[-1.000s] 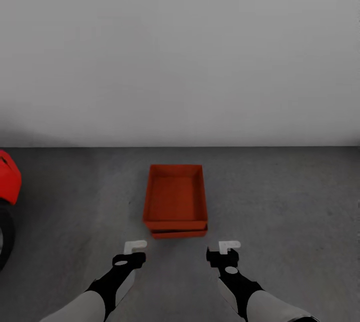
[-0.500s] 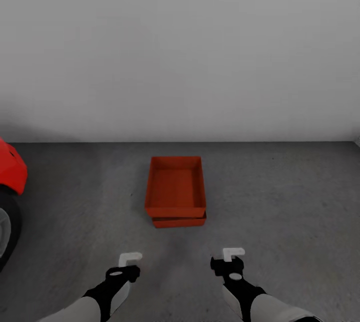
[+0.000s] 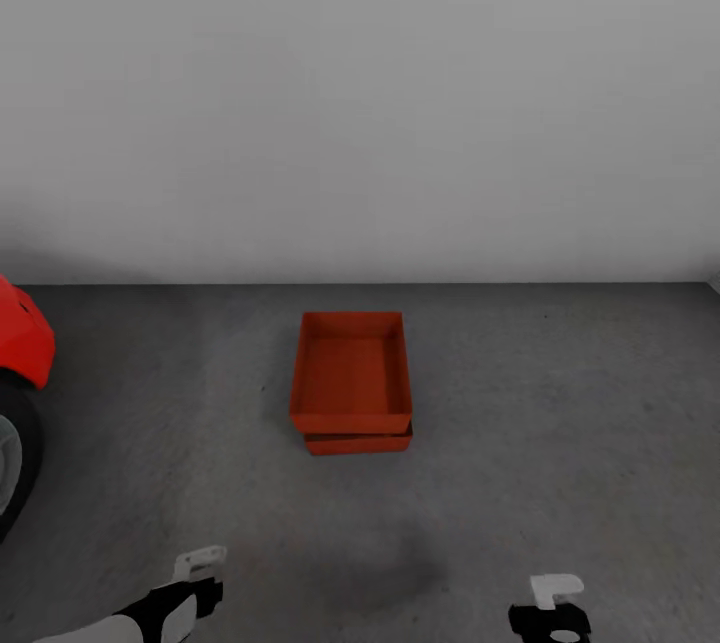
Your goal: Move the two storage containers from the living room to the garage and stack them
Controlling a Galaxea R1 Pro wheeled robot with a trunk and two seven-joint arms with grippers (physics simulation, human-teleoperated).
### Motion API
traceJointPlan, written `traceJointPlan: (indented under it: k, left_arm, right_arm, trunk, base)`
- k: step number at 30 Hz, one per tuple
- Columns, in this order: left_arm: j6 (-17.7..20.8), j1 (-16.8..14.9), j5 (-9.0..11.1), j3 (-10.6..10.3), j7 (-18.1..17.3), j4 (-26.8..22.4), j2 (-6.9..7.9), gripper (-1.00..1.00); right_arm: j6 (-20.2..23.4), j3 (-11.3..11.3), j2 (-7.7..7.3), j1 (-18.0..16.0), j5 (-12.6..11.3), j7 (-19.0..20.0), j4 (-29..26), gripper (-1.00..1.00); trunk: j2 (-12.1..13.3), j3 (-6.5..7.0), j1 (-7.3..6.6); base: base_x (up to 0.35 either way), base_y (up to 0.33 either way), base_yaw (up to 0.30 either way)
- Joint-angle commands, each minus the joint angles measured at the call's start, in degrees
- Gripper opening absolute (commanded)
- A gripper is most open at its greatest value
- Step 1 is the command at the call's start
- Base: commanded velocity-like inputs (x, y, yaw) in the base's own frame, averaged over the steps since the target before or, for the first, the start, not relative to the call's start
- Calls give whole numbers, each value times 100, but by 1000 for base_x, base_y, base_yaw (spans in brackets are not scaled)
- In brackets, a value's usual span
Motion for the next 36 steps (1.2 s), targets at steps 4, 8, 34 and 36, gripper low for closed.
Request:
traceJointPlan:
  k: [4,8,34,36]
  left_arm:
    - [28,120,86,-50,-47,12,9,100]
    - [-17,746,95,-50,-65,9,14,100]
    - [-517,1179,80,-57,-60,9,-85,100]
    - [-517,1179,79,-58,-60,9,-85,100]
  right_arm:
    - [-3,62,-16,501,-46,215,18,100]
    - [28,62,-5,945,-51,388,18,100]
    - [-14,62,215,1755,-46,781,27,100]
    - [-7,62,215,1755,-45,828,27,100]
  trunk:
    - [-5,-4,2]
    - [-5,-4,2]
    - [-5,116,2]
    - [-5,134,2]
  base:
    - [0,0,0]
    - [0,0,0]
    - [0,0,0]
    - [0,0,0]
